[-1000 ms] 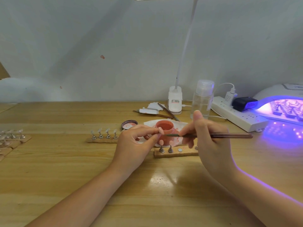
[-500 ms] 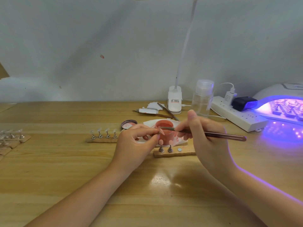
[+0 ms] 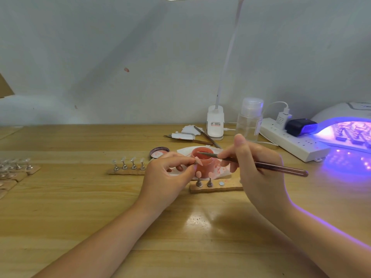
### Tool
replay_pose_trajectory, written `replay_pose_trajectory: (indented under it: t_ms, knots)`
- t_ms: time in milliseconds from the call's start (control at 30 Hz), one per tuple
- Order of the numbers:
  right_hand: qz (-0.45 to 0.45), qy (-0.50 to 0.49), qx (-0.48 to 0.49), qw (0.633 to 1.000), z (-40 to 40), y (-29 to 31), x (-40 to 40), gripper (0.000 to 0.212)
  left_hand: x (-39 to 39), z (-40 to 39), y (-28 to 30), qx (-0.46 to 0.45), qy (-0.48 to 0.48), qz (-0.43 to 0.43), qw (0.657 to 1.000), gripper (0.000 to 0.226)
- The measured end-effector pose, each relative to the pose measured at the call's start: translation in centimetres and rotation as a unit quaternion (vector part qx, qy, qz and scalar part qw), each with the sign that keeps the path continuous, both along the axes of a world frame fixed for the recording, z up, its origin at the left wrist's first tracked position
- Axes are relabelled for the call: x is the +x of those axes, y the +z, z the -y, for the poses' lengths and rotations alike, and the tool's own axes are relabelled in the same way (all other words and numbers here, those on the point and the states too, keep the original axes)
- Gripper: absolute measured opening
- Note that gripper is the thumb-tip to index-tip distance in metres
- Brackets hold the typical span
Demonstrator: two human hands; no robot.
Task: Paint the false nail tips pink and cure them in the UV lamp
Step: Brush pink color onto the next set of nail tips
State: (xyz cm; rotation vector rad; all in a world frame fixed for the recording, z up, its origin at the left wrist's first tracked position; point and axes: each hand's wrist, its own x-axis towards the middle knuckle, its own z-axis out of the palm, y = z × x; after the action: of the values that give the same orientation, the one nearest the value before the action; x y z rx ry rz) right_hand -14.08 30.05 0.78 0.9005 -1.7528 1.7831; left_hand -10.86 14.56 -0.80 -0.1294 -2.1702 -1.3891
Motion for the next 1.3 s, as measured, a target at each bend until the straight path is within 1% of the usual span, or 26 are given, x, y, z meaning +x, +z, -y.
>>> replay_pose_trajectory:
  t_ms: [67,167,267,467,567,667,767,900,967,1033,1100,1167,1233,1300]
  knots:
    - [0.012,0.008,0.006,1.0,0.02,-0.17,0.0,0.036,-0.03,0.06,-0.05,0.003,0.0,0.001,1.0,0.021]
    - [0.038,0.015,-0.025,0.999,-0.17,-0.26,0.06,0.043,-0.18,0.23,-0.06,0.016,0.002,0.004,1.0,0.018]
    - [0.049,0.004,-0.046,0.998,-0.3,-0.16,-0.08,0.046,-0.31,0.41,-0.11,0.032,-0.004,0.007,0.999,0.018]
    - [0.058,-0.004,-0.05,0.997,-0.13,0.01,0.08,0.04,-0.27,0.39,-0.07,0.043,-0.006,0.007,0.999,0.004]
    - [0.048,-0.018,-0.035,0.998,0.01,-0.12,0.13,0.04,-0.25,0.33,-0.08,0.063,-0.006,0.013,0.998,0.013]
    - [0.014,-0.026,-0.005,1.0,0.19,-0.18,0.24,0.033,-0.3,0.34,-0.1,0.06,0.0,0.02,0.998,0.015]
    - [0.001,-0.008,0.018,1.0,0.21,-0.4,0.37,0.036,-0.35,0.37,-0.1,0.058,0.008,0.018,0.998,0.016]
    - [0.026,0.019,-0.013,0.999,0.18,-0.6,0.51,0.045,-0.16,0.32,0.0,0.06,0.005,0.014,0.998,0.018]
    - [0.012,0.011,-0.015,1.0,0.2,-0.48,0.42,0.042,-0.19,0.37,-0.03,0.061,0.003,0.013,0.998,0.015]
    - [-0.007,0.002,0.012,1.0,0.27,-0.38,0.33,0.037,-0.28,0.37,-0.07,0.062,0.002,0.014,0.998,0.013]
    - [0.005,0.004,0.019,1.0,0.21,-0.54,0.29,0.037,-0.33,0.37,-0.11,0.064,-0.001,0.011,0.998,0.014]
    - [0.026,0.014,-0.008,1.0,0.09,-0.67,0.29,0.042,-0.32,0.37,-0.12,0.069,-0.004,0.009,0.998,0.016]
    - [0.01,0.007,-0.016,1.0,0.11,-0.53,0.27,0.043,-0.34,0.38,-0.14,0.072,-0.007,0.01,0.997,0.016]
    - [-0.016,-0.006,0.011,1.0,0.21,-0.31,0.16,0.038,-0.38,0.37,-0.21,0.074,-0.004,0.011,0.997,0.02]
